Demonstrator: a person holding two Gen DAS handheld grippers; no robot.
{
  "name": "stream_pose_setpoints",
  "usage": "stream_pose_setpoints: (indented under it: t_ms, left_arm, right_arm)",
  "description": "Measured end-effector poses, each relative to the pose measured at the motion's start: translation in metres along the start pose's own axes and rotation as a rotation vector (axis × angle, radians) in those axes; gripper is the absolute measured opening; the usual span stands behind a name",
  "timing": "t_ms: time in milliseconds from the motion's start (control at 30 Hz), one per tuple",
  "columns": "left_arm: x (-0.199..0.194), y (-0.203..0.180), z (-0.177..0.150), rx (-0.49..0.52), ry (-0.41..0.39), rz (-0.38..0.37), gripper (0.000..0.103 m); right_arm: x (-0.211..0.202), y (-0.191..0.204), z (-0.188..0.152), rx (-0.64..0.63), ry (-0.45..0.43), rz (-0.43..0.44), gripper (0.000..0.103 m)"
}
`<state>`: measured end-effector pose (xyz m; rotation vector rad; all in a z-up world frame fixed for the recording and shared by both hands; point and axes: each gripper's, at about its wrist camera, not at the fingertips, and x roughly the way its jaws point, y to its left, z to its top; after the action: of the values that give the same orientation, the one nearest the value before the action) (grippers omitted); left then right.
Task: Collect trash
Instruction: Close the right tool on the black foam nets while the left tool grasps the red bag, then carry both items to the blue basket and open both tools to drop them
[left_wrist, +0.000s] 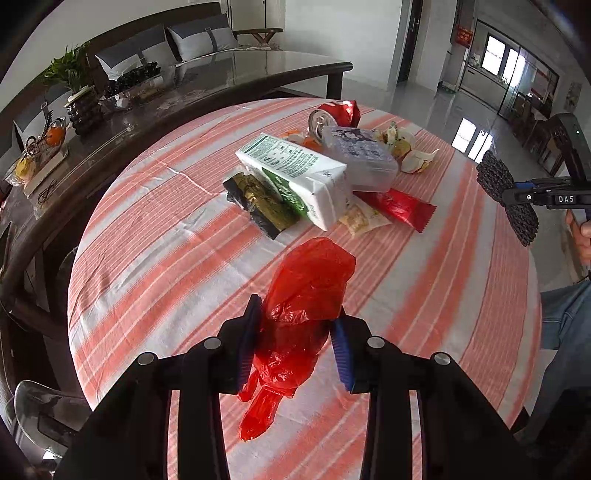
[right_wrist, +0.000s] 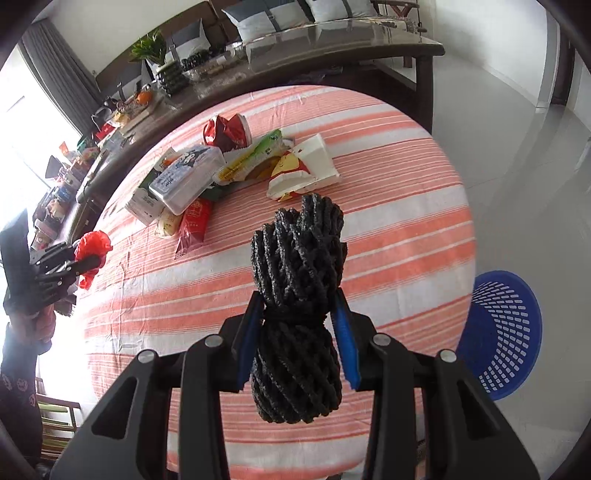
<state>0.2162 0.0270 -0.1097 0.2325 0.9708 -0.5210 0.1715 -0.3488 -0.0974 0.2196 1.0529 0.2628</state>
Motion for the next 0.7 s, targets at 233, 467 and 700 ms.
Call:
stream_pose_setpoints:
  t_ms: [233,467,700]
  left_arm:
    - [-0.014,-0.091,0.041,0.007,-0.089,-0.175,0.036]
    - [0.021,-0.229,0.108,0.123,-0.095,-0.349,0.037]
    - [0.118,-0.348,0.155,0.126,0.026,-0.459,0.037]
  right_arm:
    - [-0.051,-0.093,-0.008,0.161,-0.107,-0.060,0.037]
    - [-0.067,-0.196,-0.022,0.308,-0.120,-0.160,0.037]
    - [-0.039,-0.295,-0.041,0.428,-0.073,-0.225,0.037]
